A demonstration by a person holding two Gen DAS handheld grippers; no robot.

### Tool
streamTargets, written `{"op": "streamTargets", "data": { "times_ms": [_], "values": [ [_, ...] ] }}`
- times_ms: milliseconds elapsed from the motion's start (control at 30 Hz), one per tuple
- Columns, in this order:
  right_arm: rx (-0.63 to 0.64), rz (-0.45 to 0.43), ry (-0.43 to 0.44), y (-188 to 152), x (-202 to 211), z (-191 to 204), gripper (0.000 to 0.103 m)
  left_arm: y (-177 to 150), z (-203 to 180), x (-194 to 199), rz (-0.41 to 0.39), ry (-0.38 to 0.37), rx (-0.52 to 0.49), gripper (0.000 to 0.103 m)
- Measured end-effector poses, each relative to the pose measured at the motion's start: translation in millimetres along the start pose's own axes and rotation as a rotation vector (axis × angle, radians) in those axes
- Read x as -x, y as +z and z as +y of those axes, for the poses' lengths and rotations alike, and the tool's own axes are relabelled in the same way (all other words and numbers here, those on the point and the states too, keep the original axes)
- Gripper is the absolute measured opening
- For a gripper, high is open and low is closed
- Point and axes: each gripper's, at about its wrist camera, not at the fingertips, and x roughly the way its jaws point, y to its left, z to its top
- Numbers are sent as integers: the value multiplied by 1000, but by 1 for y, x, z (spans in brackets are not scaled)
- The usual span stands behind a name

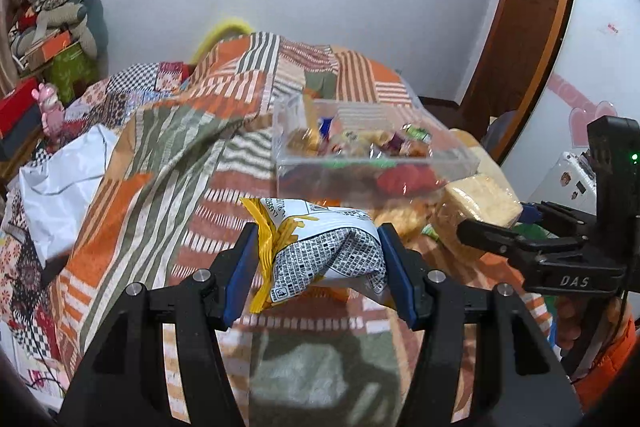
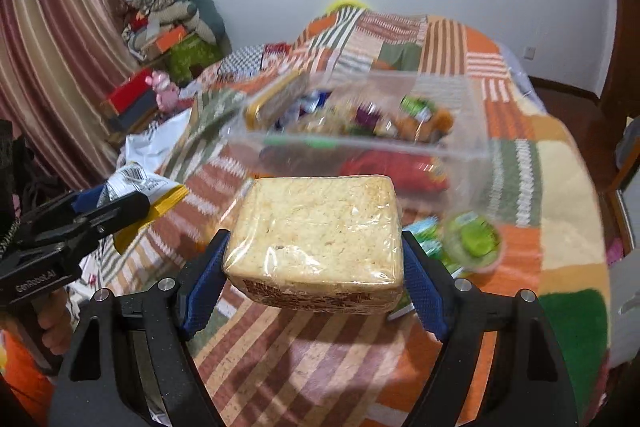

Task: Organize snacks
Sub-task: 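Carry both items over the clear box and open both tools to drop them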

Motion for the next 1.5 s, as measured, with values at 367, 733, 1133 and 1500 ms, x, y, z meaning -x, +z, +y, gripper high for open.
{"op": "streamTargets", "data": {
  "times_ms": [367, 733, 1133, 1500],
  "values": [
    [-34, -132, -54, 34, 26, -22, 79, 44, -18, -8, -81, -17, -31, 59],
    [-61, -194, -68, 71, 23, -37, 79, 87, -25, -35, -111, -18, -39, 59],
    [-69, -148, -85, 101, -22, -48, 79, 113, -33, -98, -34, -42, -39, 59],
    [-96, -36, -112, 106, -64, -74, 79, 120, -38, -161, 65, -8, -77, 59]
  ]
}}
